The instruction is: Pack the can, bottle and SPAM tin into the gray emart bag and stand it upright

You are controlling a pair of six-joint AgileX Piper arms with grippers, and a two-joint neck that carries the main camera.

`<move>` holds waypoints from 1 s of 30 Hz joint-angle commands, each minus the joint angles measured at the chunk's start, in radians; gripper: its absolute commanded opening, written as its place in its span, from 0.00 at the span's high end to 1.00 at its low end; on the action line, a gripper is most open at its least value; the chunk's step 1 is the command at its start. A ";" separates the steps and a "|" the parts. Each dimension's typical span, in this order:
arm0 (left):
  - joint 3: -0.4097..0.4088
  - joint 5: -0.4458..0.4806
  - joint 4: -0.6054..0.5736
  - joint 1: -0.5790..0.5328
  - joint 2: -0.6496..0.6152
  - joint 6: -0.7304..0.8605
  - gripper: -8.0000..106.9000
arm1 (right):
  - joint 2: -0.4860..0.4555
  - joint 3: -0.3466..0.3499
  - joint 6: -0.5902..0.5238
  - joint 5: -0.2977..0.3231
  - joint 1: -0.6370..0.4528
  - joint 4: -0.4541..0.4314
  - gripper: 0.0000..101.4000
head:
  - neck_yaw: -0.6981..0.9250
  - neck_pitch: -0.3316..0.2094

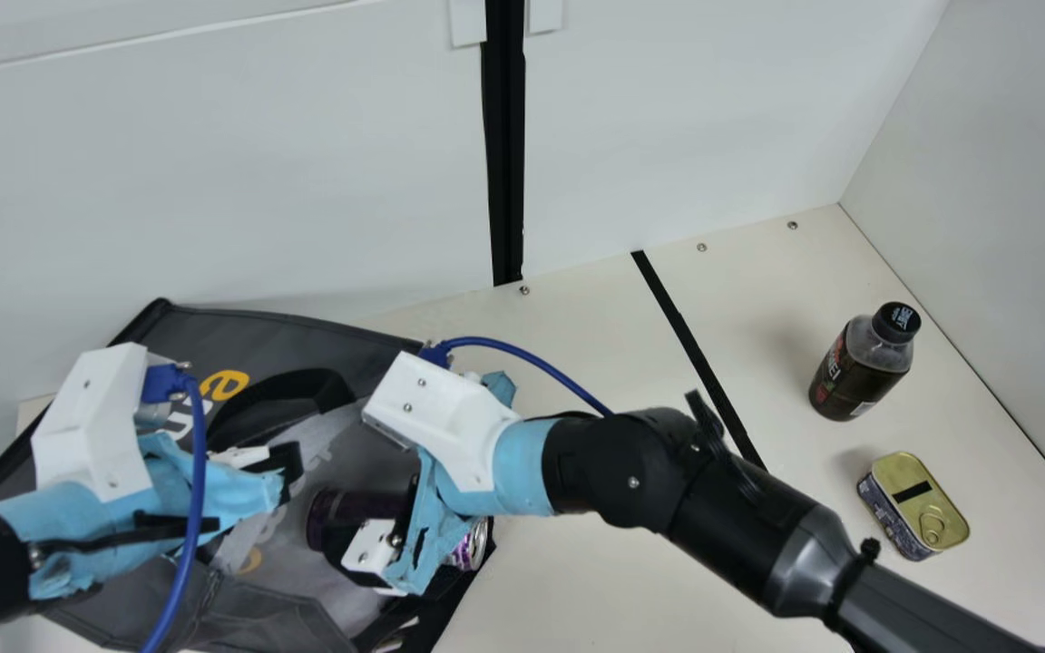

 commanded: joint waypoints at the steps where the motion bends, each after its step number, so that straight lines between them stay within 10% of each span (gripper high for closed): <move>1: 0.000 0.000 0.000 0.000 0.000 0.000 1.00 | -0.009 0.002 -0.005 0.007 -0.007 0.002 0.06 | -0.001 -0.023; 30: 0.000 0.000 0.000 0.000 0.000 0.000 1.00 | -0.169 -0.030 -0.143 0.248 -0.238 0.111 0.06 | -0.001 -0.023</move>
